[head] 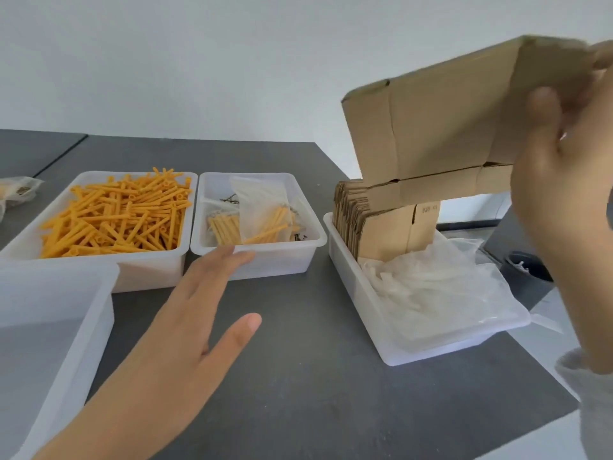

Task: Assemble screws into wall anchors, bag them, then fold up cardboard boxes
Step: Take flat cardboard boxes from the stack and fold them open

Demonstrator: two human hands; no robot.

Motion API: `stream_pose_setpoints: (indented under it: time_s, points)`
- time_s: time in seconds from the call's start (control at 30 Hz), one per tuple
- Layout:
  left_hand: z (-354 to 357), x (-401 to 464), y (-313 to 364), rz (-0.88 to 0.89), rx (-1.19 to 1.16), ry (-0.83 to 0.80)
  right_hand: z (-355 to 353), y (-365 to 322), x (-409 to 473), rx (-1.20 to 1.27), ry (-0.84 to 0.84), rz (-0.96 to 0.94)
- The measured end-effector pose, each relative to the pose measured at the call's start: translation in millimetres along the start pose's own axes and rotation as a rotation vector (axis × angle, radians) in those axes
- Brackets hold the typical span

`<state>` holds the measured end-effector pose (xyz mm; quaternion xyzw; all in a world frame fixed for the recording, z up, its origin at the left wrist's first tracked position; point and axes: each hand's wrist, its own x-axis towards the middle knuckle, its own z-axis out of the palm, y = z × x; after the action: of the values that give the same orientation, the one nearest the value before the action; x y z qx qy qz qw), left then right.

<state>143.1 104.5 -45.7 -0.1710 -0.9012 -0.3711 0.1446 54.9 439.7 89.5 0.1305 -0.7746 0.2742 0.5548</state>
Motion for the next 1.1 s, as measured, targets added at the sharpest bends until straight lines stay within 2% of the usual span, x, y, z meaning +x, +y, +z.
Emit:
stream_pose_setpoints:
  time_s: [0.07,0.17,0.23,0.3,0.43,0.53,0.6,0.7,0.73,0.8,0.83,0.93,1.0,1.1]
  points:
    - [6,6,4,0.026,-0.103,0.114,3,-22,-9,0.128,0.044,0.080]
    - [14,15,6,0.022,-0.361,0.207,25,-57,-45,0.429,-0.032,0.151]
    - [17,18,5,-0.033,-0.585,0.214,44,-75,-80,0.550,-0.136,0.350]
    - [22,15,-3,-0.113,-0.714,0.314,64,-87,-121,0.654,-0.193,0.596]
    - [36,-5,-26,-0.314,-0.657,0.630,93,-105,-187,0.886,-0.098,1.154]
    - [46,-20,-44,-0.446,-0.505,0.775,105,-107,-214,0.994,0.032,1.399]
    - [49,-22,-52,-0.459,-0.583,0.775,112,-110,-223,1.055,0.077,1.516]
    - [56,-18,-56,-0.426,-0.789,0.669,121,-116,-232,1.212,0.026,1.614]
    - [58,-17,-56,-0.427,-0.764,0.676,125,-116,-236,1.231,-0.002,1.634]
    - [60,-15,-59,-0.413,-0.648,0.746,128,-112,-247,1.076,-0.024,1.589]
    - [59,-17,-58,-0.391,-0.598,0.785,125,-109,-250,0.933,-0.009,1.505]
    - [57,-20,-63,-0.326,-0.442,0.833,117,-103,-253,0.606,-0.034,1.078]
    - [61,-20,-63,-0.289,-0.341,0.822,115,-108,-253,0.582,-0.113,0.923]
    - [65,-20,-65,-0.245,-0.270,0.833,117,-114,-254,0.609,-0.151,0.868]
